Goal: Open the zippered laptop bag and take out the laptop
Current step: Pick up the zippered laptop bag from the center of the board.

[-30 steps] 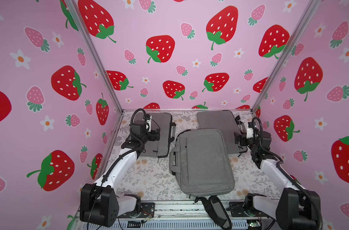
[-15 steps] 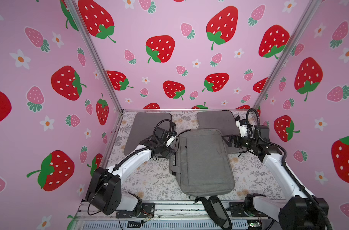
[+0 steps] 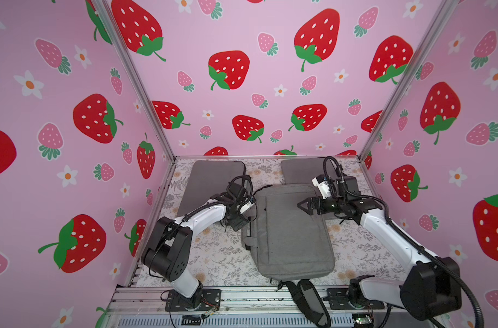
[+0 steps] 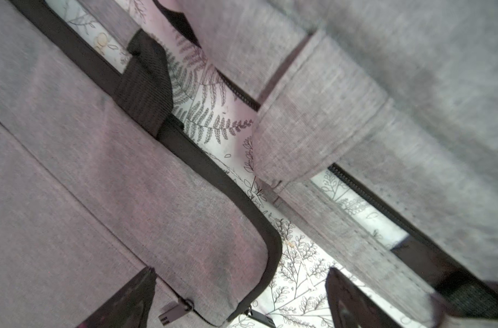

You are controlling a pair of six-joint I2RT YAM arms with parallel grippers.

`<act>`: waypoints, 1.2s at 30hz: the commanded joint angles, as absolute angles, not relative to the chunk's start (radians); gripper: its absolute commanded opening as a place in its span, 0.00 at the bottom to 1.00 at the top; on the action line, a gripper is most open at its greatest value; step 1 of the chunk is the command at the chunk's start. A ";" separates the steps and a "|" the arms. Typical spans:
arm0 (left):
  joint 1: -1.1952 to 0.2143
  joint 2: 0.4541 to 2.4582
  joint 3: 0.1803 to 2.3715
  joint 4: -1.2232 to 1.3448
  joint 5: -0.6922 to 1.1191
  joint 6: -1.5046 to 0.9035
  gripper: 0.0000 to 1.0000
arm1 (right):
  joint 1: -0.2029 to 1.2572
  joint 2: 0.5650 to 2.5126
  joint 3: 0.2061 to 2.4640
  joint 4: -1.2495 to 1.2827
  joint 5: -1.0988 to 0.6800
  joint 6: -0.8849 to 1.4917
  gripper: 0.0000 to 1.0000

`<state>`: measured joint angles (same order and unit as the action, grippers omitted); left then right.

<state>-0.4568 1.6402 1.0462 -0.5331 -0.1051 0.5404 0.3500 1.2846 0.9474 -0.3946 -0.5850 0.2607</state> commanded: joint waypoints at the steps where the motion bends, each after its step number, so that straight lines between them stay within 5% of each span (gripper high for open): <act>1: -0.453 1.674 1.066 -0.533 -0.121 0.577 0.94 | 0.372 1.300 0.980 -0.395 -0.578 0.288 0.99; 10: -0.454 1.758 1.088 -0.510 -0.235 0.521 0.80 | 0.387 1.336 0.991 -0.388 -0.574 0.295 0.99; 23: -0.454 1.818 1.202 -0.529 -0.227 0.345 0.23 | 0.393 1.364 0.997 -0.313 -0.608 0.372 0.99; 36: -0.484 1.946 1.499 -0.682 -0.097 0.048 0.12 | 0.402 1.435 1.027 -0.211 -0.677 0.456 0.99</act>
<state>-0.4648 1.9472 1.4292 -0.6044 -0.1532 0.1520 0.3920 1.4189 0.9970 -0.2527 -0.6422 0.4168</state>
